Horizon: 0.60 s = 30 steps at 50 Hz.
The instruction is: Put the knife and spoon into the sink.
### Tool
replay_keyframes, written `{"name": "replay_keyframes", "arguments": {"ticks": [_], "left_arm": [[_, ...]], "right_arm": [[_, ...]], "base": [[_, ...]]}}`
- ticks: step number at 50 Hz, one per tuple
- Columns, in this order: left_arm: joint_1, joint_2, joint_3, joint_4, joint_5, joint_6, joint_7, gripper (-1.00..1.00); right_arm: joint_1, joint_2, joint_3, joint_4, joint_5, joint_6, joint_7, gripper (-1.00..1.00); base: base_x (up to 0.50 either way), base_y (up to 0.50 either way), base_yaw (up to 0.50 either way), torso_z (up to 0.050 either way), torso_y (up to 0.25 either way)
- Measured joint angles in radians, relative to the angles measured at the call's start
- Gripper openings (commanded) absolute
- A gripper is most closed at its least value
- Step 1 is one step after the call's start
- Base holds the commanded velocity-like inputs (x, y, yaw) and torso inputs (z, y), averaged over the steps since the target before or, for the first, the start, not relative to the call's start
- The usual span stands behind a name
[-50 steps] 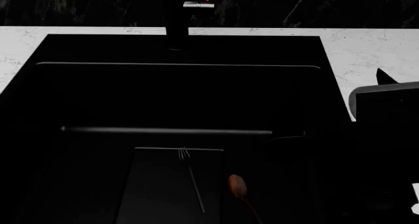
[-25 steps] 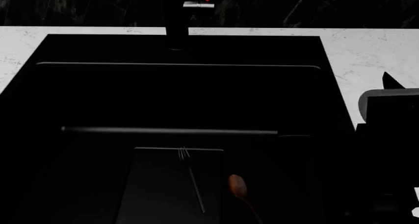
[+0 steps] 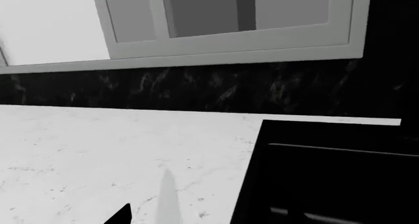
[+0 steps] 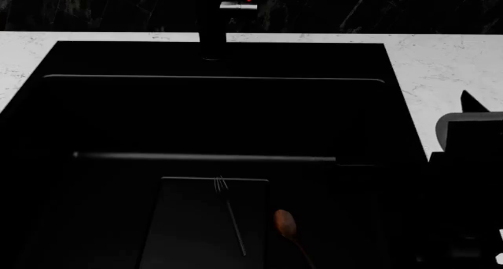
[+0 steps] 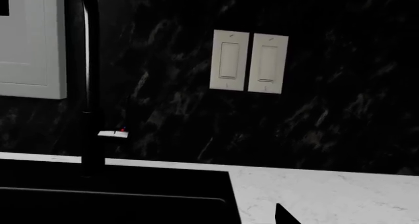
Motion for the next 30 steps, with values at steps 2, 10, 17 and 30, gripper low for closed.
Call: {"name": "replay_keyframes", "arguments": {"ticks": [2, 10, 17, 30], "left_arm": [[-0.001, -0.033, -0.003, -0.029, -0.074, 0.014, -0.069, 1.0], [-0.019, -0.132, 0.012, -0.15, -0.257, 0.058, -0.235, 1.0], [-0.051, -0.185, 0.058, -0.26, -0.335, 0.076, -0.277, 1.0], [-0.12, -0.245, 0.136, -0.405, -0.368, 0.098, -0.267, 1.0]], "right_arm": [[-0.003, -0.001, 0.0, 0.002, -0.001, -0.004, -0.002, 1.0], [-0.017, -0.007, 0.001, 0.014, -0.006, -0.022, -0.012, 1.0], [-0.025, -0.013, 0.0, 0.025, -0.01, -0.035, -0.02, 1.0], [-0.035, -0.023, -0.006, 0.04, -0.016, -0.052, -0.033, 1.0]], "base": [[0.0, 0.0, 0.0, 0.0, 0.0], [0.0, 0.0, 0.0, 0.0, 0.0], [0.0, 0.0, 0.0, 0.0, 0.0], [0.0, 0.0, 0.0, 0.0, 0.0]]}}
